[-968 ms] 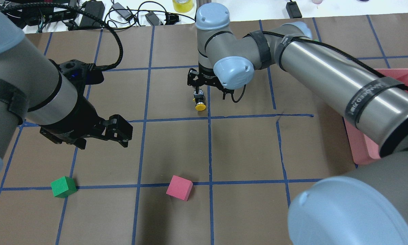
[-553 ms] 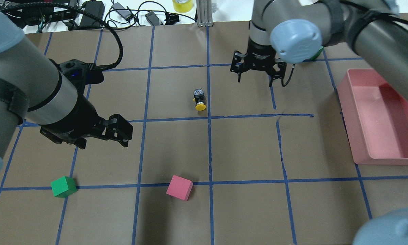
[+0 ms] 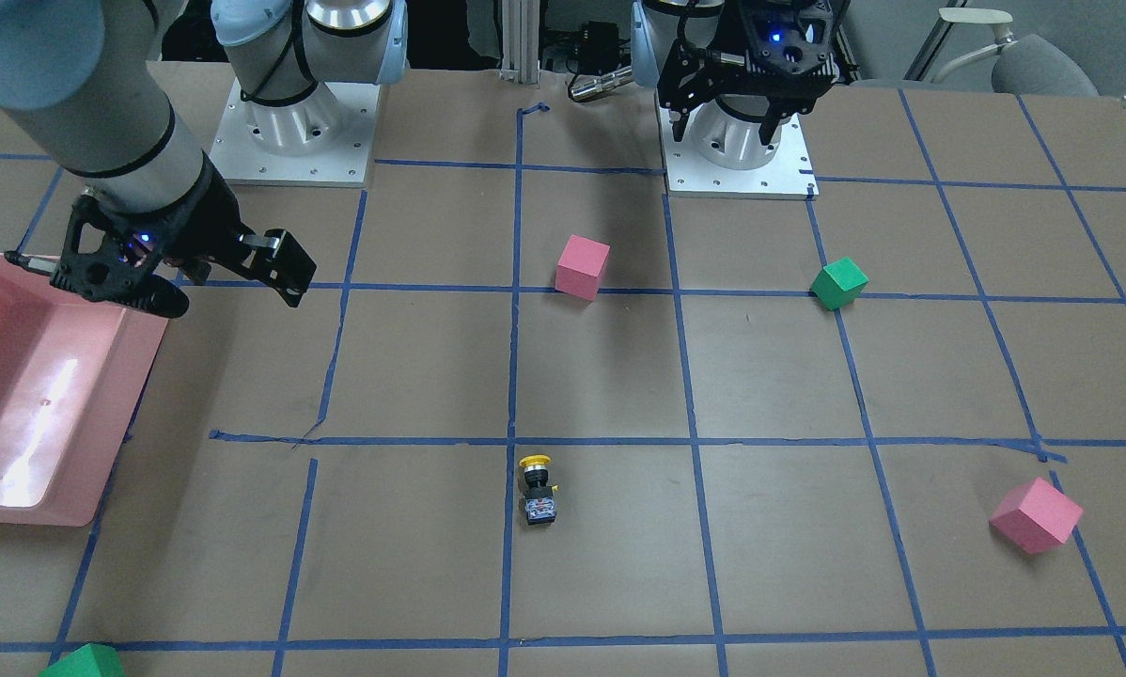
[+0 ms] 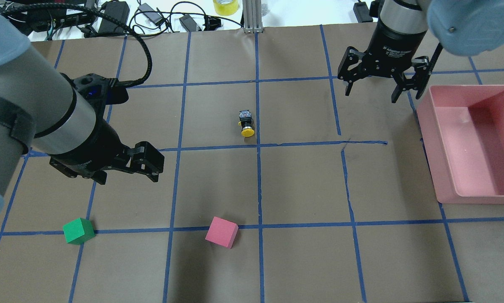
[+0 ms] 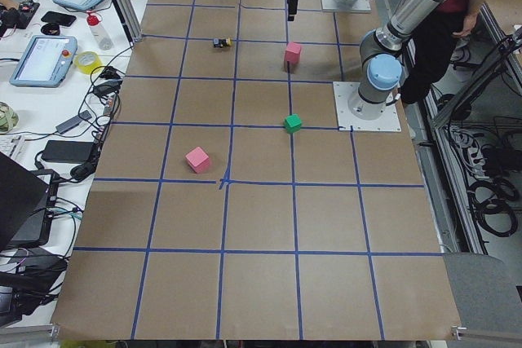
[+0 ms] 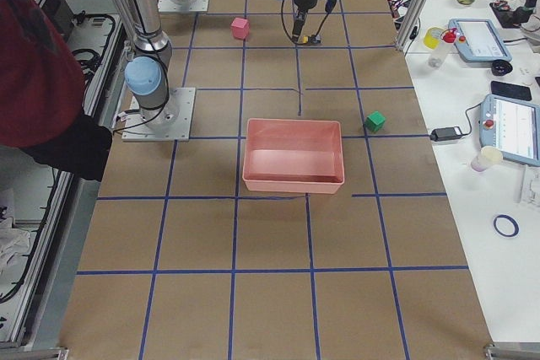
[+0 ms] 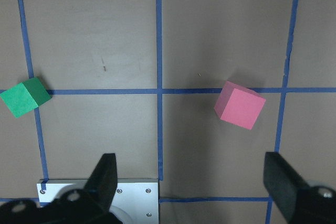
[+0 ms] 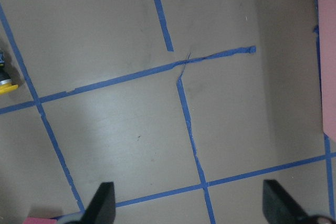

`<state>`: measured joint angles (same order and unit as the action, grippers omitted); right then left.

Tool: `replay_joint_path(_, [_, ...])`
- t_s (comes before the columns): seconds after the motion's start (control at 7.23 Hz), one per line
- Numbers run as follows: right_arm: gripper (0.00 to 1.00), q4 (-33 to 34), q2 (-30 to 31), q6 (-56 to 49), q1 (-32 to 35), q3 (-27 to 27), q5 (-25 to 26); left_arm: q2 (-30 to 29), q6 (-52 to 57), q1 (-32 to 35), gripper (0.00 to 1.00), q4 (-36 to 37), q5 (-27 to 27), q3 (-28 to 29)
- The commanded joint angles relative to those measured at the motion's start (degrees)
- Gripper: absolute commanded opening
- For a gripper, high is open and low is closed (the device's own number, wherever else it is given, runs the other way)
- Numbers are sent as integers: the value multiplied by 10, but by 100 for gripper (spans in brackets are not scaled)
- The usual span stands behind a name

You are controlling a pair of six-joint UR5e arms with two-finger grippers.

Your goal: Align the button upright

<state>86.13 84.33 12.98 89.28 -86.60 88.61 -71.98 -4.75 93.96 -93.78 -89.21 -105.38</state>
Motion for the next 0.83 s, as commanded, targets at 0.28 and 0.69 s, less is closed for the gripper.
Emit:
replay_joint_path(0.28, [100,-32,36,-20,0,-6,-6,0,0,0,100,0,0,0])
replay_joint_path(0.69, [100,-35,29,-88,-1,-11,3,0,0,-1,100,0,0,0])
